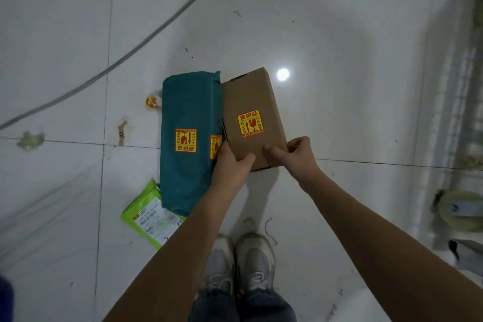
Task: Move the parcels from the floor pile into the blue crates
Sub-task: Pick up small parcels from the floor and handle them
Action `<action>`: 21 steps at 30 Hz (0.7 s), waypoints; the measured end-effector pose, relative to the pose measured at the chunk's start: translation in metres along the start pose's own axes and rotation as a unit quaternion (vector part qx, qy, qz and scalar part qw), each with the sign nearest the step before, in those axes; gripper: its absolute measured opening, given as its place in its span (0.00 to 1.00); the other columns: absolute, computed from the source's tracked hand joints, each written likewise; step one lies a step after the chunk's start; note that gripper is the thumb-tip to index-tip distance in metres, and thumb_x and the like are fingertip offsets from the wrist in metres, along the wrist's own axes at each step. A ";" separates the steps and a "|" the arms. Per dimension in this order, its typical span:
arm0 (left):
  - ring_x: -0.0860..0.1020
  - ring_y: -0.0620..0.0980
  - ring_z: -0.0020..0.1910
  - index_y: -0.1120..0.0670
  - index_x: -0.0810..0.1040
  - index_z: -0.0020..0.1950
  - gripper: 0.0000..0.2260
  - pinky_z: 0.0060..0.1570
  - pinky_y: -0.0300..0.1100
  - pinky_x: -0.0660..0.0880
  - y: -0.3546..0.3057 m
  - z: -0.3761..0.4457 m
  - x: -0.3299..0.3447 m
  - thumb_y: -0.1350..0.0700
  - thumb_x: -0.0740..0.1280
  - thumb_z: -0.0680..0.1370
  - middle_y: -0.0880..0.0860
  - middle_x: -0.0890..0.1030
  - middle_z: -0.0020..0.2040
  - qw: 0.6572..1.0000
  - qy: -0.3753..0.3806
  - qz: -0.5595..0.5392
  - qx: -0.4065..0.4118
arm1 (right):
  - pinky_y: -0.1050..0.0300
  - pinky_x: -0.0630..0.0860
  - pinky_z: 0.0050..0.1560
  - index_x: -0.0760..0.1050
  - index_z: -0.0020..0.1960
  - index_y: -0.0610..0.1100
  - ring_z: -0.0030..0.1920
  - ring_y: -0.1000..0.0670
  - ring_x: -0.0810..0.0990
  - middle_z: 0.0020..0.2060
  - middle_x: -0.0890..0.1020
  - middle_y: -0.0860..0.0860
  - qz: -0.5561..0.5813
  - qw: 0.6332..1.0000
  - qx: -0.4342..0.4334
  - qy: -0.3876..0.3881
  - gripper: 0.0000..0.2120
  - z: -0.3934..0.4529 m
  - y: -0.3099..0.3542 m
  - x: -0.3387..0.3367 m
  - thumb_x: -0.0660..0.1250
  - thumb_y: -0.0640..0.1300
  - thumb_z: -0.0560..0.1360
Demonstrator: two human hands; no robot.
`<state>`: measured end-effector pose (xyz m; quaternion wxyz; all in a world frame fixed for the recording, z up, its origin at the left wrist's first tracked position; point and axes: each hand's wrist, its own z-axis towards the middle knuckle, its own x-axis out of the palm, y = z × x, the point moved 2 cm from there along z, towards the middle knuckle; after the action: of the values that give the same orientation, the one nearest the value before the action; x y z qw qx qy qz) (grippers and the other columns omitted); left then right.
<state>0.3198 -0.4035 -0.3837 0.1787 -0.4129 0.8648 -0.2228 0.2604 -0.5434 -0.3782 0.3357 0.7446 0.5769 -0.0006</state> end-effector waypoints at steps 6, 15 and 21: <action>0.57 0.52 0.75 0.45 0.55 0.76 0.41 0.72 0.52 0.56 -0.023 -0.064 -0.004 0.45 0.71 0.68 0.49 0.54 0.77 0.918 -0.007 0.341 0.202 | 0.58 0.76 0.40 0.70 0.51 0.45 0.40 0.55 0.76 0.42 0.77 0.51 -0.053 0.998 0.032 -0.033 0.17 -0.074 0.016 -0.012 0.71 0.52 0.69; 0.75 0.51 0.61 0.48 0.60 0.72 0.38 0.57 0.46 0.74 -0.049 -0.156 -0.016 0.48 0.75 0.67 0.50 0.73 0.67 0.923 0.014 0.328 0.201 | 0.59 0.77 0.44 0.75 0.52 0.42 0.47 0.48 0.79 0.46 0.80 0.45 0.171 0.975 0.123 0.065 0.17 -0.188 0.058 -0.033 0.58 0.55 0.78; 0.80 0.51 0.51 0.50 0.73 0.52 0.17 0.49 0.43 0.76 -0.058 -0.205 -0.061 0.59 0.75 0.68 0.50 0.80 0.53 0.975 -0.159 -0.155 -0.009 | 0.57 0.73 0.58 0.73 0.62 0.41 0.58 0.47 0.75 0.61 0.72 0.42 -0.023 0.999 0.032 -0.017 0.16 -0.210 0.078 -0.048 0.63 0.47 0.77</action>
<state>0.2918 -0.3388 -0.1732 0.2729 -0.5738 0.7530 -0.1712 0.2307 -0.4881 -0.1579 0.3210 0.7415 0.5879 -0.0393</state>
